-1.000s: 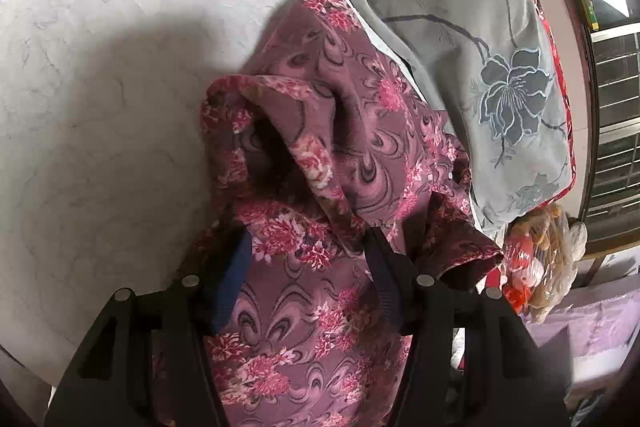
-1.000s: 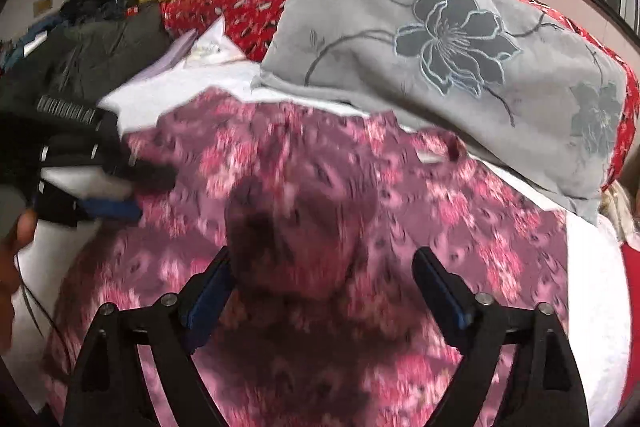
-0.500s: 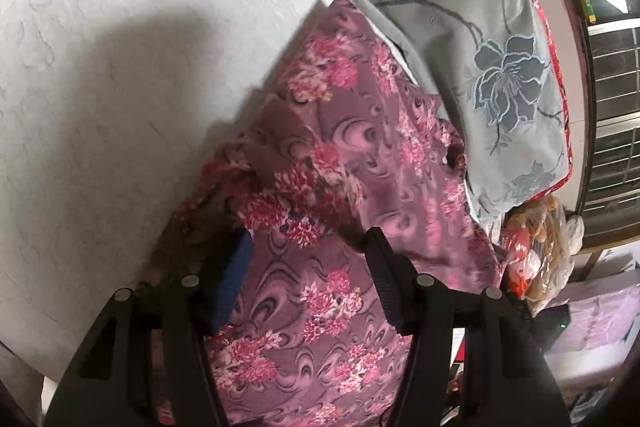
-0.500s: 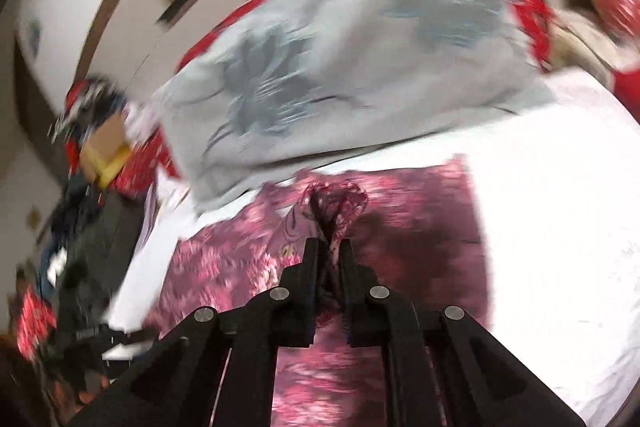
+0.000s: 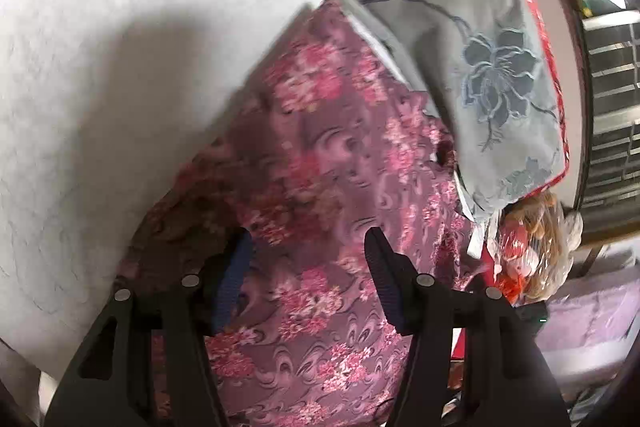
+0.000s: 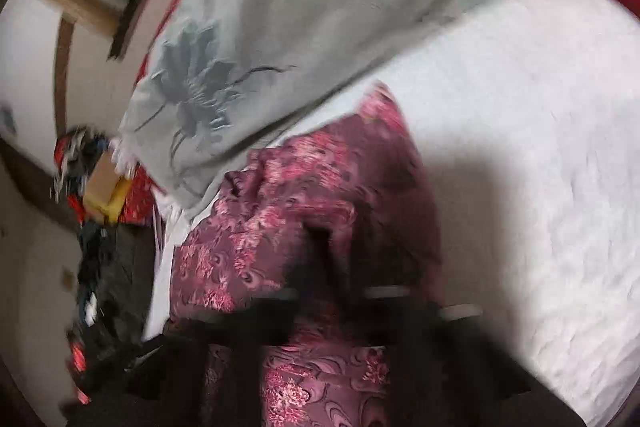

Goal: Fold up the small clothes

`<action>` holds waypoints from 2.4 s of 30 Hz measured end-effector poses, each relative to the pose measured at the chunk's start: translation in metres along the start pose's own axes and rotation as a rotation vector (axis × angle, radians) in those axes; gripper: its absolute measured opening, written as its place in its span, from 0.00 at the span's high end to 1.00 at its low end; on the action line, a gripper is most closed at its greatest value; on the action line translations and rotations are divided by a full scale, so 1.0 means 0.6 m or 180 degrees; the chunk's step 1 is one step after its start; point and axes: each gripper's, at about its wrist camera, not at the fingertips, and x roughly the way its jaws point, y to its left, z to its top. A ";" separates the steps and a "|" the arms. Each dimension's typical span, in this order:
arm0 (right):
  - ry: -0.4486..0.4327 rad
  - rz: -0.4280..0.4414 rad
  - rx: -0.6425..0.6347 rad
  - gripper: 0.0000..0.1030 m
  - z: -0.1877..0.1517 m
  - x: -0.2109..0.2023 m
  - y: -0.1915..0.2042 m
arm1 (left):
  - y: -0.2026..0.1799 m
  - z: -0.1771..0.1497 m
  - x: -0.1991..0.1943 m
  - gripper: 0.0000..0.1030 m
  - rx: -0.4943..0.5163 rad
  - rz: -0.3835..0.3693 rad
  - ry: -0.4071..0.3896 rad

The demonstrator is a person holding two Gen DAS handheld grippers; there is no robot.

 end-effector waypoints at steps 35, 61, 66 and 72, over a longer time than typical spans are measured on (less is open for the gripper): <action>0.0727 -0.0606 -0.0565 0.46 -0.205 -0.245 -0.073 | 0.068 -0.196 -0.085 0.36 0.0889 0.0619 0.0939; 0.1500 0.0581 0.1082 0.30 -0.435 -0.232 -0.270 | 0.055 -0.264 -0.007 0.30 0.1815 0.0680 0.1357; 0.1499 0.0883 0.0673 0.74 -0.428 -0.243 -0.218 | 0.061 -0.278 -0.028 0.96 0.1923 0.0696 0.1316; 0.1260 0.0961 0.0069 0.88 -0.391 -0.301 -0.138 | 0.053 -0.274 -0.074 0.96 0.1805 0.0420 0.0983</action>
